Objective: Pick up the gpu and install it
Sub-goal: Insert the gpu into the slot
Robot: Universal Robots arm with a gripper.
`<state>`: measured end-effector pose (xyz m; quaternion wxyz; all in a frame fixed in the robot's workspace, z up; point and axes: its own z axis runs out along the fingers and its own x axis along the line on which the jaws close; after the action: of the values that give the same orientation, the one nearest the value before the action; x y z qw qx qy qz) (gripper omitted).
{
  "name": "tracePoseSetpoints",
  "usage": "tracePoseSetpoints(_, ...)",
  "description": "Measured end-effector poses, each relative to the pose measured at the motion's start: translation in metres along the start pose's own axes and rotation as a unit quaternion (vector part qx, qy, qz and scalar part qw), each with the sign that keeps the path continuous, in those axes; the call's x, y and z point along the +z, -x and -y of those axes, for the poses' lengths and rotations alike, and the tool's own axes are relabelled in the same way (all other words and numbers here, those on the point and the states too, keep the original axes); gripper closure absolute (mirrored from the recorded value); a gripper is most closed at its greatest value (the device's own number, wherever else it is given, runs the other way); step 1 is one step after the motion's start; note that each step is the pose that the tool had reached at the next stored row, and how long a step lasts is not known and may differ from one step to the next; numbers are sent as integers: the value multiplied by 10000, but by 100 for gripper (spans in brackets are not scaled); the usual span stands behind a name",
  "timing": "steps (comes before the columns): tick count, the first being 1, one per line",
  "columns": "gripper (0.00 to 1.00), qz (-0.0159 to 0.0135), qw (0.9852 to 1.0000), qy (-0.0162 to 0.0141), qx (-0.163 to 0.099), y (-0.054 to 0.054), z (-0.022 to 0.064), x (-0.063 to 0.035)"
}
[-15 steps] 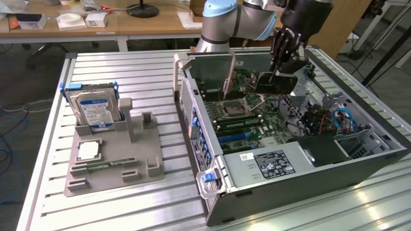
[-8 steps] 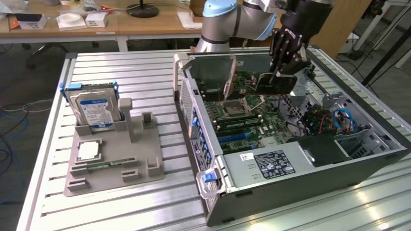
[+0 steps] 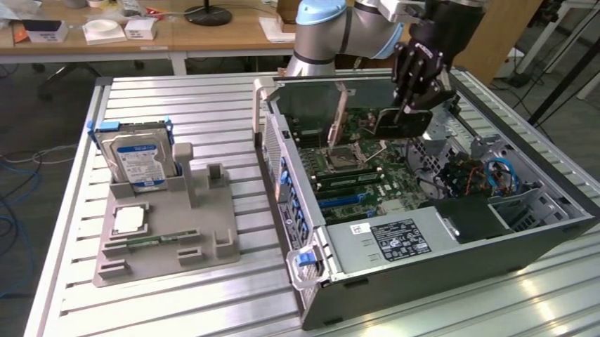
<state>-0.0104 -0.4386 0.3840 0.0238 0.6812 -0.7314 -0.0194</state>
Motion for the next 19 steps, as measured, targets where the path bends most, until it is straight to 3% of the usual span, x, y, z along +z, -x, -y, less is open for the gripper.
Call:
tracePoseSetpoints(11,74,-5,10000,-5,-94,1,0,5)
tracePoseSetpoints(19,74,-3,10000,-26,-93,-46,-18,131)
